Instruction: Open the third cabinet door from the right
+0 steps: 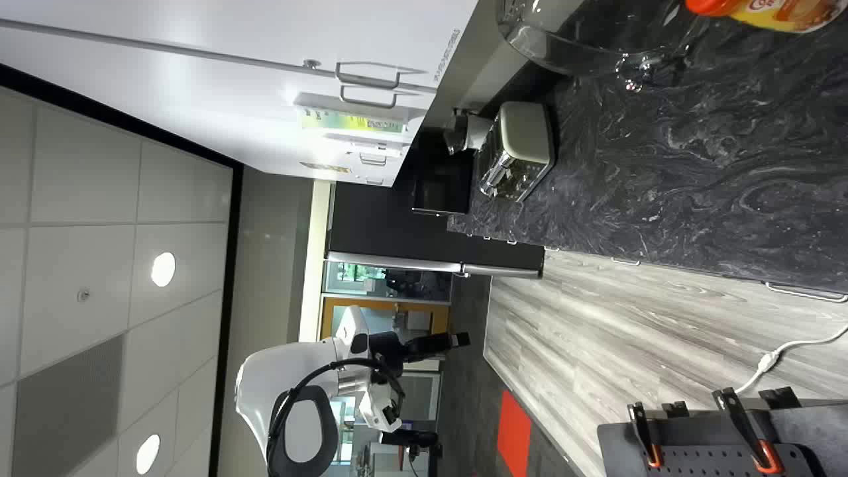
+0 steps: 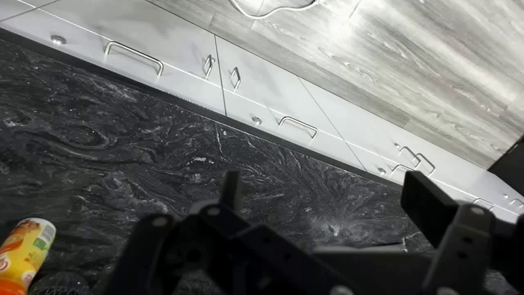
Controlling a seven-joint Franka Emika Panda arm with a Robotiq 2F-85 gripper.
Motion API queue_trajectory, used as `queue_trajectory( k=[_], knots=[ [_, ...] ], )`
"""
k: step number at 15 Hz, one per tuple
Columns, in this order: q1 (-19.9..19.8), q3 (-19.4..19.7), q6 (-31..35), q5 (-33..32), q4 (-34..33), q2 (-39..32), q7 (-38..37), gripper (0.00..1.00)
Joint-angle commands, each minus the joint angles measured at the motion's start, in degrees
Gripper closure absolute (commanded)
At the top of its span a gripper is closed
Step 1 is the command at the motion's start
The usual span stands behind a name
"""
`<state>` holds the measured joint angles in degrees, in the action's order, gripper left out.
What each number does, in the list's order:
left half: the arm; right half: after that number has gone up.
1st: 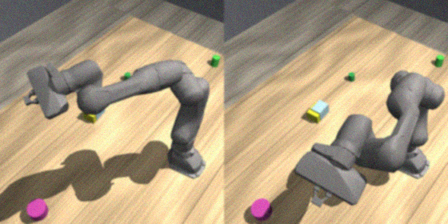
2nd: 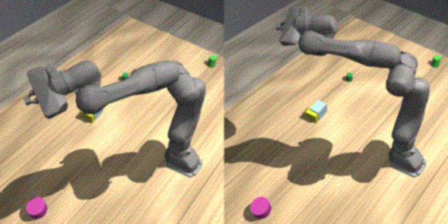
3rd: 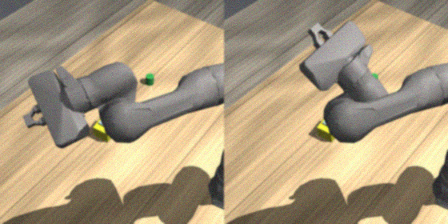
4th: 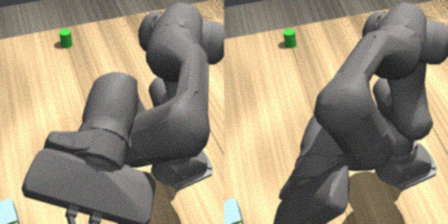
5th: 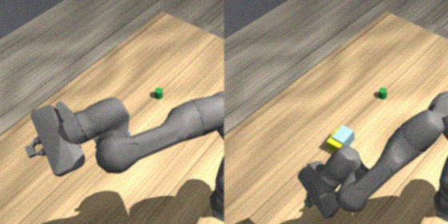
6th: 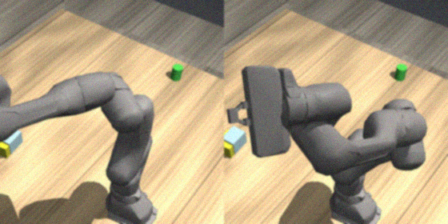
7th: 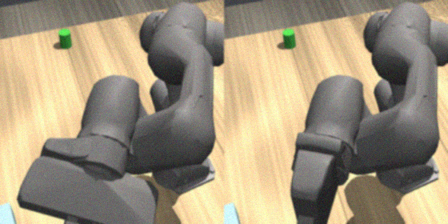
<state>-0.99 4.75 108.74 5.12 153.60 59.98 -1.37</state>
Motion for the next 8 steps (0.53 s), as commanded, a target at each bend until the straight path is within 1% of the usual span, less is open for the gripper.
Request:
queue_trajectory(
  k=[1, 5, 8],
  knots=[
    [-0.6, -0.4, -0.2, 0.5, -0.2, -0.1, 0.5, 0.0],
    [-0.6, -0.4, -0.2, 0.5, -0.2, -0.1, 0.5, 0.0],
    [-2.2, -1.0, 3.2, -1.0, -1.4, -1.1, -0.5, 0.0]
  ],
)
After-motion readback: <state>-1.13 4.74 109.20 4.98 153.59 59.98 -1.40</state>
